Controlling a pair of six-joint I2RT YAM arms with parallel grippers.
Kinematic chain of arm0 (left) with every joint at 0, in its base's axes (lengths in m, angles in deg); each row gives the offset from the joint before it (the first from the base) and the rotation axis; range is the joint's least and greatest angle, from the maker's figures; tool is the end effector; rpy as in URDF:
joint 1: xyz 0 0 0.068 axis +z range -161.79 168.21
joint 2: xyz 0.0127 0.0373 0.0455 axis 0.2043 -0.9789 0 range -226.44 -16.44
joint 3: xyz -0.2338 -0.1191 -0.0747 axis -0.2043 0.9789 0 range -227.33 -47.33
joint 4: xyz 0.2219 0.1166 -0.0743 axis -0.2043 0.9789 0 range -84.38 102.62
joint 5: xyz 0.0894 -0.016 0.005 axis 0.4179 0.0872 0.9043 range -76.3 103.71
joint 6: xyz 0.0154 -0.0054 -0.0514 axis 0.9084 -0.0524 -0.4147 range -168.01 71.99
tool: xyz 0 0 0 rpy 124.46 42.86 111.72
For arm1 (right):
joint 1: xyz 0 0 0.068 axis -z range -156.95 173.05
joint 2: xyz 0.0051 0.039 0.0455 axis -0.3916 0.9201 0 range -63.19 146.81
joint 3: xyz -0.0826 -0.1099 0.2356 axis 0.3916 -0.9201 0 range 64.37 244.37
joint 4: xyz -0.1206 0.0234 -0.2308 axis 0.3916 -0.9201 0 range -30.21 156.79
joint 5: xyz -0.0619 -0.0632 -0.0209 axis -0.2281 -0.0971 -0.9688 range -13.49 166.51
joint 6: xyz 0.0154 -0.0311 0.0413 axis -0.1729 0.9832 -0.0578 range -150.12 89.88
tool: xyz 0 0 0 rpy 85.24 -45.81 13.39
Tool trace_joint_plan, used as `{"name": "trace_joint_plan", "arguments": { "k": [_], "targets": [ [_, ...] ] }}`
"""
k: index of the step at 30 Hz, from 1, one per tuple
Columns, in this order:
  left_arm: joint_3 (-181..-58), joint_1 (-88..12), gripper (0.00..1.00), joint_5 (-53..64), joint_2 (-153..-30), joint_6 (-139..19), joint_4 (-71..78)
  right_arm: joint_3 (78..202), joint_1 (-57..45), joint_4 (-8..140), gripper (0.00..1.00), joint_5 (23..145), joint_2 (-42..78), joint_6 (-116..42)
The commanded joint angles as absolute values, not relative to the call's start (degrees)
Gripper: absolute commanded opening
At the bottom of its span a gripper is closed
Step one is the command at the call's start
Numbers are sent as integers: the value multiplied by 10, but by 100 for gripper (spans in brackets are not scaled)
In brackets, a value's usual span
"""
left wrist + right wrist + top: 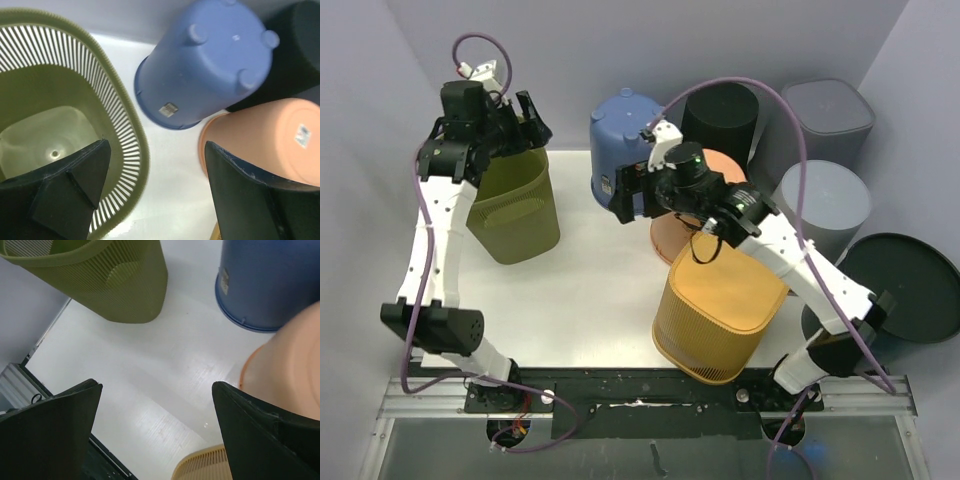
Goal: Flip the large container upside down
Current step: Move the container to the center of the board, then adjust the container at the center of the board.
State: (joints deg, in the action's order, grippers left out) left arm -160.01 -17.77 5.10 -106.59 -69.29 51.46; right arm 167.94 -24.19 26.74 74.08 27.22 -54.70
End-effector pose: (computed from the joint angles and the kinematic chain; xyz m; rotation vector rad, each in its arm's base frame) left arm 0.3221 -0.0391 0.4835 -0.1681 1.9944 -0.4562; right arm 0.2350 0.2519 0.4421 -0.3897 2.0856 0.7277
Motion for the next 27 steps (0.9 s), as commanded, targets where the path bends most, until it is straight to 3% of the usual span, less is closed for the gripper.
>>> {"name": "trace_joint_plan", "arguments": {
  "k": [1,6,11,18,21,27],
  "targets": [
    [-1652,-181,76,108,-1108,-650,534,1634,-217,287,100,684,178,-551],
    [-1689,-181,75,131,-1180,-636,562,1547,-174,288,100,680,96,-585],
    [-1701,-186,62,136,-1236,-633,569,1512,-153,268,100,647,42,-601],
    [-1736,-208,25,137,-1230,-633,568,1501,-144,230,99,608,9,-612],
    [-1753,-209,0,127,-1218,-640,569,1496,-142,227,99,602,2,-614],
    [-1694,-230,0,116,-1133,-670,533,1503,-138,218,100,599,4,-611]
  ]
}}
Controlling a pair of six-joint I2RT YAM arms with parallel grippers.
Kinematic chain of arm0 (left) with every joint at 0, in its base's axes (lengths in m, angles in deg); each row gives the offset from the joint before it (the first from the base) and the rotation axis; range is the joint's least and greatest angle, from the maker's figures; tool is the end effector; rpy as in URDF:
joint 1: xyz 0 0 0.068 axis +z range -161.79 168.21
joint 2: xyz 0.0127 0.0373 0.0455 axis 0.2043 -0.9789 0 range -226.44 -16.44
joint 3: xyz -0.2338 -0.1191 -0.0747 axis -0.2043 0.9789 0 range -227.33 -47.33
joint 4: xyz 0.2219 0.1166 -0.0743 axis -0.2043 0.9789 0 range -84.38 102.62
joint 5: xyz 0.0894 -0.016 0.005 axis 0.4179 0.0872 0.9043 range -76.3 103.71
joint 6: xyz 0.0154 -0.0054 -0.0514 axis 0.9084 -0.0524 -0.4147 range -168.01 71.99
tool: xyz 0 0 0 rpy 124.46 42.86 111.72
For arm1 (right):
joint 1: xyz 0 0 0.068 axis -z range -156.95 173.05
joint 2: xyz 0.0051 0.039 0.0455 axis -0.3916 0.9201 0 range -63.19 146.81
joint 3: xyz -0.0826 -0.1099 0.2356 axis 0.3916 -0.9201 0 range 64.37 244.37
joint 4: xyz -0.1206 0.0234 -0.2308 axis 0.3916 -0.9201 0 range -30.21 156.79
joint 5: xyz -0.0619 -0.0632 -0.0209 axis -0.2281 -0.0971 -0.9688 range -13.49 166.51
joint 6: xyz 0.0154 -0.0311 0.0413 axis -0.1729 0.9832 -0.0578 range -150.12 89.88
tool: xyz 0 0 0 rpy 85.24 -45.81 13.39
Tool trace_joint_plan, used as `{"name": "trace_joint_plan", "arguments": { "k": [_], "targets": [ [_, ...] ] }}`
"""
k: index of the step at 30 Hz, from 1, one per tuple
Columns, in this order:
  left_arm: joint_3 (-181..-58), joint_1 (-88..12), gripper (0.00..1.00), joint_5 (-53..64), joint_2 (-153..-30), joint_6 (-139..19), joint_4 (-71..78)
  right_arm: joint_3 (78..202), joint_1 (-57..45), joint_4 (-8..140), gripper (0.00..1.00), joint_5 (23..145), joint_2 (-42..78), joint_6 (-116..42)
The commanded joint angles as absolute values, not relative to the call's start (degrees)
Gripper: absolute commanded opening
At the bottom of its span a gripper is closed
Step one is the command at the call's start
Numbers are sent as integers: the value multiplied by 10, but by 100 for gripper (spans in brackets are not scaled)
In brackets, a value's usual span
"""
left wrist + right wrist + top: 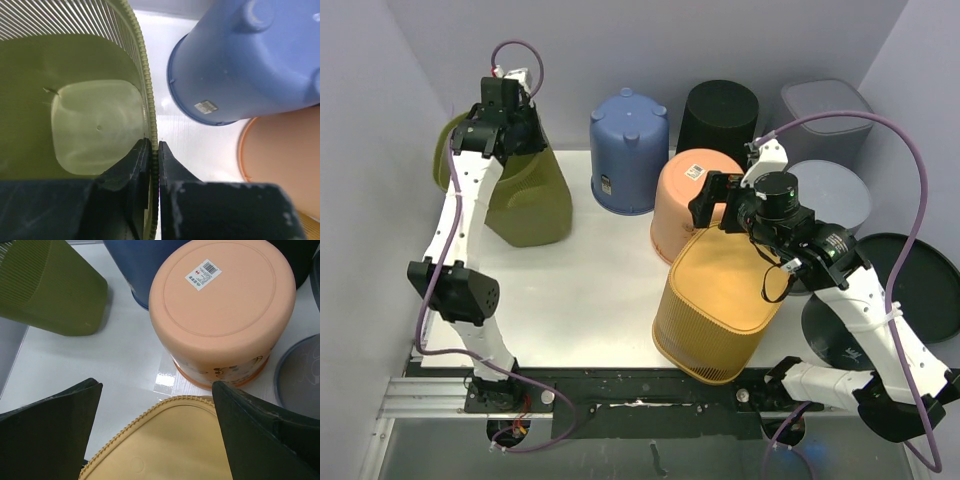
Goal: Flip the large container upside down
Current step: Adjust the container at the center of the board.
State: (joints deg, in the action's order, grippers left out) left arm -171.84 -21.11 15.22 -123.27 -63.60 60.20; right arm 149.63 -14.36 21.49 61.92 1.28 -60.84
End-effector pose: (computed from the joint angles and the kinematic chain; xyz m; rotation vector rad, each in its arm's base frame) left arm 0.3942 -0.0638 0.4319 -0.1363 2.2185 -0.2109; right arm 0.1744 0.1221 0.4498 0.0480 2.0201 0.5119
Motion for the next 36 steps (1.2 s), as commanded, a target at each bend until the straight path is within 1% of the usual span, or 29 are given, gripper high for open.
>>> {"name": "trace_joint_plan", "arguments": {
  "k": [1,6,11,13,16,21,23,26,29,32,34,36],
  "targets": [
    [-1670,-234,0,111,-1109,-679,516,1503,-137,217,100,598,5,-611],
    [-1567,-209,0,26,-996,-733,426,1508,-133,215,99,606,11,-606],
    [-1576,-181,0,-27,-958,-772,413,1505,-130,221,99,605,7,-603],
    [-1557,-176,0,-53,-943,-786,408,1505,-129,219,99,604,4,-602],
    [-1479,-169,0,-87,-908,-814,374,1503,-129,214,99,600,-1,-602],
    [-1312,-144,0,-171,-851,-873,263,1501,-126,207,99,599,-9,-598],
    [-1280,-138,0,-164,-839,-875,261,1502,-125,204,99,596,-10,-596],
    [-1274,-132,0,-104,-835,-839,314,1499,-125,203,99,596,-14,-594],
    [-1278,-126,17,-48,-837,-798,367,1496,-124,203,99,596,-16,-594],
    [-1266,-116,33,-33,-836,-785,376,1502,-123,215,99,602,-13,-589],
    [-1260,-105,41,-29,-840,-778,383,1523,-123,226,99,612,-2,-580],
    [-1255,-95,56,-27,-844,-774,391,1543,-123,235,99,625,14,-570]
  ]
}}
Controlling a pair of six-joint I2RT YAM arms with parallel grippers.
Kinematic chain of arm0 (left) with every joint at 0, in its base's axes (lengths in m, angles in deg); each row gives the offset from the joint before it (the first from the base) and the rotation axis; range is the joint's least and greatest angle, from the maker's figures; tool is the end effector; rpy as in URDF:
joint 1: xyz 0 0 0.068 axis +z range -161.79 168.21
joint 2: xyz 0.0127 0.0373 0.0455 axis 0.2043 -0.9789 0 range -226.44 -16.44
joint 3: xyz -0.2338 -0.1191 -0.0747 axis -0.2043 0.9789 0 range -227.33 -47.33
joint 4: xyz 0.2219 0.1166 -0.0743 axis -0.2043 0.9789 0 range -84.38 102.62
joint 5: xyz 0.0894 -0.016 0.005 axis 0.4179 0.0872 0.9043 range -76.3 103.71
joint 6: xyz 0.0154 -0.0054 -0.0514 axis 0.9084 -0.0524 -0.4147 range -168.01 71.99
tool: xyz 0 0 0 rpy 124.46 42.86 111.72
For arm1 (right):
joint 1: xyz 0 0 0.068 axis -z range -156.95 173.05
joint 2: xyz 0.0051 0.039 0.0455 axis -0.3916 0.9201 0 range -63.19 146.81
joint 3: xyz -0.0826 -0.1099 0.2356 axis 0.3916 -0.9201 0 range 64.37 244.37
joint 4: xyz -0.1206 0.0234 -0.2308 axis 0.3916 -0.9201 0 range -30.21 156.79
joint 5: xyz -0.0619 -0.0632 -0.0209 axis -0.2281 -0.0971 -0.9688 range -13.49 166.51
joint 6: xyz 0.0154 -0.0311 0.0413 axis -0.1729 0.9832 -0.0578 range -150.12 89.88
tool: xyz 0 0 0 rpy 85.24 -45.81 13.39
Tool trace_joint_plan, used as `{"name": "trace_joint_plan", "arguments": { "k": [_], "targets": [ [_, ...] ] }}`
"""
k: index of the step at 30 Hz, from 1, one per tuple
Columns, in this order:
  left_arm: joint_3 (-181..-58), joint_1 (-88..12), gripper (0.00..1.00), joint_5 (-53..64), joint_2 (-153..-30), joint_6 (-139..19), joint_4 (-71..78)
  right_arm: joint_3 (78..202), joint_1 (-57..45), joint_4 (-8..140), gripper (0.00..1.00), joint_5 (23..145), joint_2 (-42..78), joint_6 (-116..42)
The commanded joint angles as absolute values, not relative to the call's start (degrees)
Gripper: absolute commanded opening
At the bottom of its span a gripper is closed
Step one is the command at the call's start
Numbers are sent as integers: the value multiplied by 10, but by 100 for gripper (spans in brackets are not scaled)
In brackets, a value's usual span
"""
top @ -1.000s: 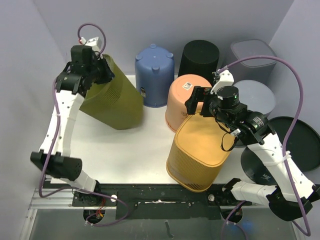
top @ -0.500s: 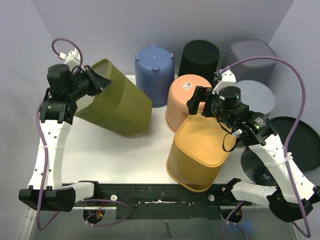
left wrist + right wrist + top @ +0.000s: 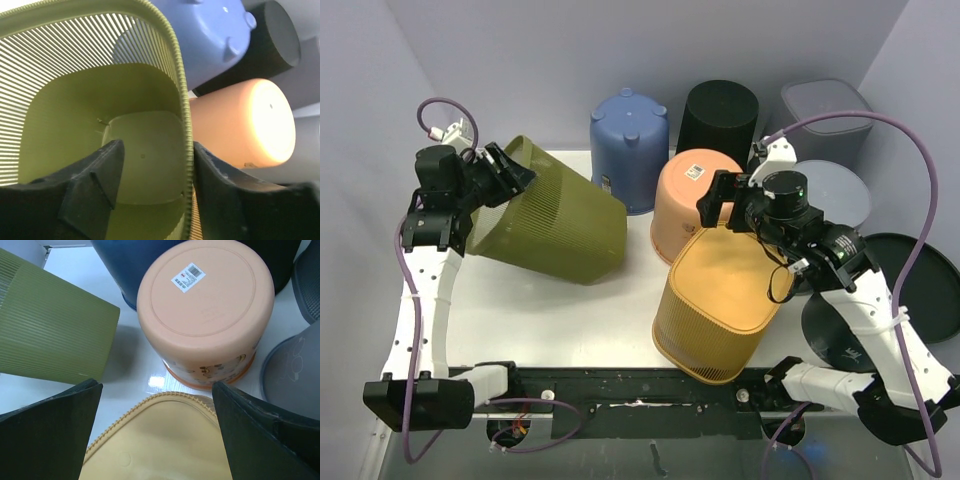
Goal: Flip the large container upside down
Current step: Adjust the container at the center of the board.
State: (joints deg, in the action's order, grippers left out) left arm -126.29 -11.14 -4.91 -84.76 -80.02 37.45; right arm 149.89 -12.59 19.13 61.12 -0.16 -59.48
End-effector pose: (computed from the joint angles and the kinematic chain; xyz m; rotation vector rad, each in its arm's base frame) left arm 0.2528 -0.0085 0.4240 -0.3415 1.9511 -0.6750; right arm 0.1695 0.1098 0.4518 0.0622 2.0220 0.4580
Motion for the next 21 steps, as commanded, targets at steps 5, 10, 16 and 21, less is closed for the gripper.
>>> {"name": "trace_joint_plan", "arguments": {
  "k": [5,10,16,21],
  "targets": [
    [-1231,-69,63,-33,-847,-766,397,1575,-123,256,99,687,66,-547],
    [-1221,-57,63,0,-850,-732,440,1618,-144,242,99,718,120,-525],
    [-1192,-56,63,14,-847,-713,456,1646,-181,235,99,714,174,-492],
    [-1178,-56,63,4,-846,-720,447,1697,-207,222,99,704,231,-467]
  ]
}}
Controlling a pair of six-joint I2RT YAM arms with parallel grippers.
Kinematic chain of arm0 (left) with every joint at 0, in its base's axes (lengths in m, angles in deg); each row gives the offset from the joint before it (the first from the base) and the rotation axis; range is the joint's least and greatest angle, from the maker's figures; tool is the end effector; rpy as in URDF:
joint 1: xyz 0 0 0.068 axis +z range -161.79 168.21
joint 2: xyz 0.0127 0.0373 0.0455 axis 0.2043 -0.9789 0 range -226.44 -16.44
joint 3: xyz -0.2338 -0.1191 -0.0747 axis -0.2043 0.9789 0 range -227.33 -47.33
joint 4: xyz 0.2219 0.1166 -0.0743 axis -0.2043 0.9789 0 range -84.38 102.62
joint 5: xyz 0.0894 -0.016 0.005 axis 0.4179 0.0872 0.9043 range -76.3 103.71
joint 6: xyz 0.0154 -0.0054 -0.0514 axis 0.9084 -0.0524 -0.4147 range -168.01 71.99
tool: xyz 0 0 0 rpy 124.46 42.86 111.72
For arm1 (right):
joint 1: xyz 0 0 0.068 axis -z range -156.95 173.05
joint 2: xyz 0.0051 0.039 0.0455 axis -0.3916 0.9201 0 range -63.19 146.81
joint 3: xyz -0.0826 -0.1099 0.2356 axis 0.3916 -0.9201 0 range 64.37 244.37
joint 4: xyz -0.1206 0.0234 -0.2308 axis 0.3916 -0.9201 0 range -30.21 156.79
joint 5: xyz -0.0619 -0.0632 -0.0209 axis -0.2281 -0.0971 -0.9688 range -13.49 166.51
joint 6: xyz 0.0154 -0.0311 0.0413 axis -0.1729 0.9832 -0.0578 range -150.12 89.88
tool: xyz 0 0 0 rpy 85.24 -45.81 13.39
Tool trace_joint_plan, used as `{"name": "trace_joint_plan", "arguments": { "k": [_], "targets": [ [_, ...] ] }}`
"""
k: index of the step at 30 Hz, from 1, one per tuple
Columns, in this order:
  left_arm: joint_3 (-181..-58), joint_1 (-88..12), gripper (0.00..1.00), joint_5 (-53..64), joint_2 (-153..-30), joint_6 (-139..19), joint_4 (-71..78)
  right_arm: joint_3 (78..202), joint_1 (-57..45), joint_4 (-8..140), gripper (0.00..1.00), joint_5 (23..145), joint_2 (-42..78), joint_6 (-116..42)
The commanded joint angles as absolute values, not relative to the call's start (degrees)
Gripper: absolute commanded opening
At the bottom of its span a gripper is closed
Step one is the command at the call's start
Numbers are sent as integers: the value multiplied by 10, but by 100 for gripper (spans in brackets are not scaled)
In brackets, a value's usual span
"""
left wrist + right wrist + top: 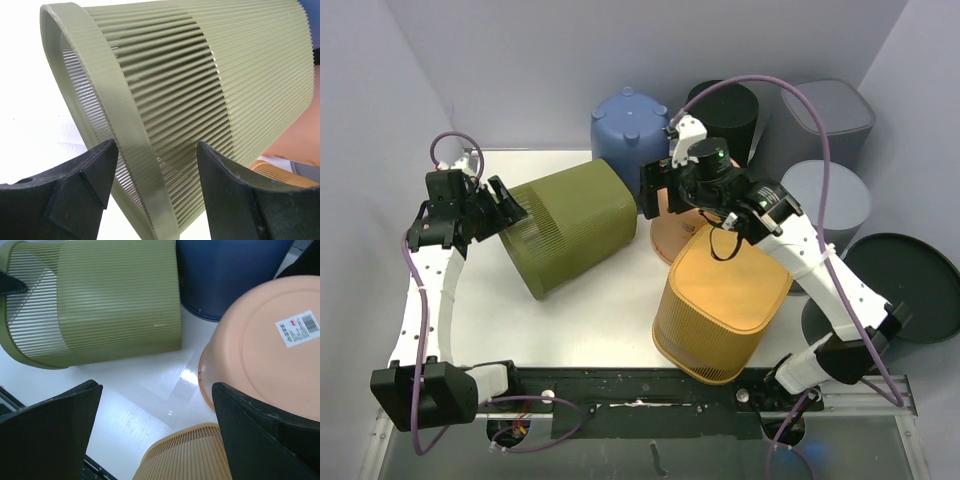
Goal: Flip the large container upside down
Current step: Adjust the container at the center of the board.
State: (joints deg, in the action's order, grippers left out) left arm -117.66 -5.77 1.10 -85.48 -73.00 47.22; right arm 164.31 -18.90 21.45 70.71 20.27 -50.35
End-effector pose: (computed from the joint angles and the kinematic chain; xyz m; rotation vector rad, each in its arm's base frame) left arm 0.2516 0.0187 0.3551 -0.4987 2.2345 -0.4237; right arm 0.2283 0.2003 0.4500 -0.3370 2.0931 0.5545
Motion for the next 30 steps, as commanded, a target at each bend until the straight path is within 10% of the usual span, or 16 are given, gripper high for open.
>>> {"name": "trace_joint_plan", "arguments": {
  "k": [1,30],
  "targets": [
    [-1177,-56,63,1,-844,-720,445,1704,-210,223,99,701,241,-461],
    [-1180,-56,60,3,-818,-724,427,1765,-214,165,98,711,366,-465]
  ]
}}
